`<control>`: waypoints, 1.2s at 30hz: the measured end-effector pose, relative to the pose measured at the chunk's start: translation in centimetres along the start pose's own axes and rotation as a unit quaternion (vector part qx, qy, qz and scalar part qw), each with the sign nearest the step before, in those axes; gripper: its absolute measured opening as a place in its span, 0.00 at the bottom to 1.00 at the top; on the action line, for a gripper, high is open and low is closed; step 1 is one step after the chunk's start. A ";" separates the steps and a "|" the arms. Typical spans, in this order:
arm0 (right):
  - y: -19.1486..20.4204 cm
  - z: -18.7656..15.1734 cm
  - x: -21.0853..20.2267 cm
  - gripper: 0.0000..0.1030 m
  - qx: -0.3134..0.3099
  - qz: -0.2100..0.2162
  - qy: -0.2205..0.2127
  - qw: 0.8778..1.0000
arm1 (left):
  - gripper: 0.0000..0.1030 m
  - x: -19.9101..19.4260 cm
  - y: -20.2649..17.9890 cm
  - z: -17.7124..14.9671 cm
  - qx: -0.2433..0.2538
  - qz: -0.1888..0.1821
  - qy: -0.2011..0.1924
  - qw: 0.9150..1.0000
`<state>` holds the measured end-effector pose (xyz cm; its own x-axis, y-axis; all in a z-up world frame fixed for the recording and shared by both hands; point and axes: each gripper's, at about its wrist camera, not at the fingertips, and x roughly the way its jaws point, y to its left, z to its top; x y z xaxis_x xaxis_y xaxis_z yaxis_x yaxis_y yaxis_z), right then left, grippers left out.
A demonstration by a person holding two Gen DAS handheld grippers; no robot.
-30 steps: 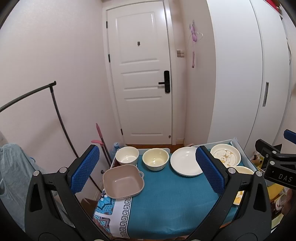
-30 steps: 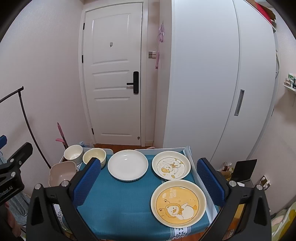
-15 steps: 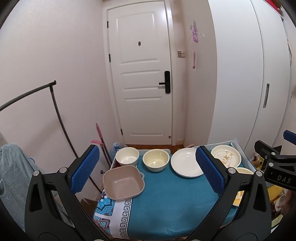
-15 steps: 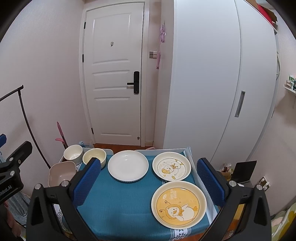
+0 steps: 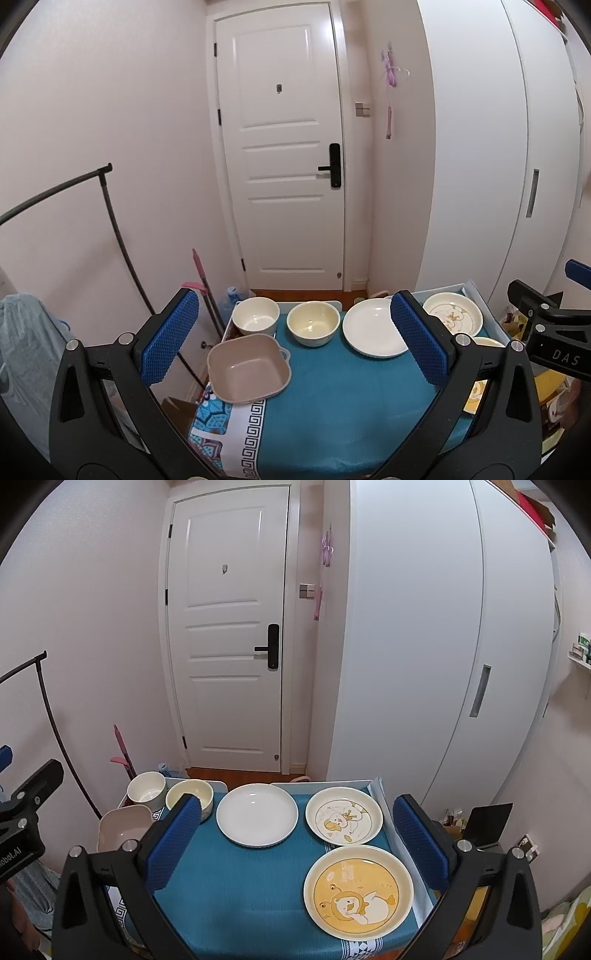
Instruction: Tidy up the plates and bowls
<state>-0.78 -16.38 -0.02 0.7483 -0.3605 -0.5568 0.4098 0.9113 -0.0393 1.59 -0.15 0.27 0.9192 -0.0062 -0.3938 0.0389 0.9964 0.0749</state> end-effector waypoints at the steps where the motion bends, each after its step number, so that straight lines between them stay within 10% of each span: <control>1: 0.0 0.0 0.0 1.00 0.000 0.000 0.000 1.000 | 1.00 0.0 0.0 0.0 -0.001 0.000 -0.001 1.000; 23: -2.4 2.0 2.6 1.00 0.017 -0.028 0.008 0.999 | 1.00 4.0 -1.5 4.5 0.034 -0.061 -0.005 0.998; 36: -12.6 -4.3 9.6 1.00 0.089 -0.053 0.107 0.989 | 1.00 15.3 -11.9 -0.1 0.095 -0.202 0.133 0.966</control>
<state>-1.00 -30.42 -8.42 0.5770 -0.3851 -0.7202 0.5793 0.8146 0.0285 15.18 -12.14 -6.73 0.6820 -0.3449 -0.6449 0.4680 0.8835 0.0224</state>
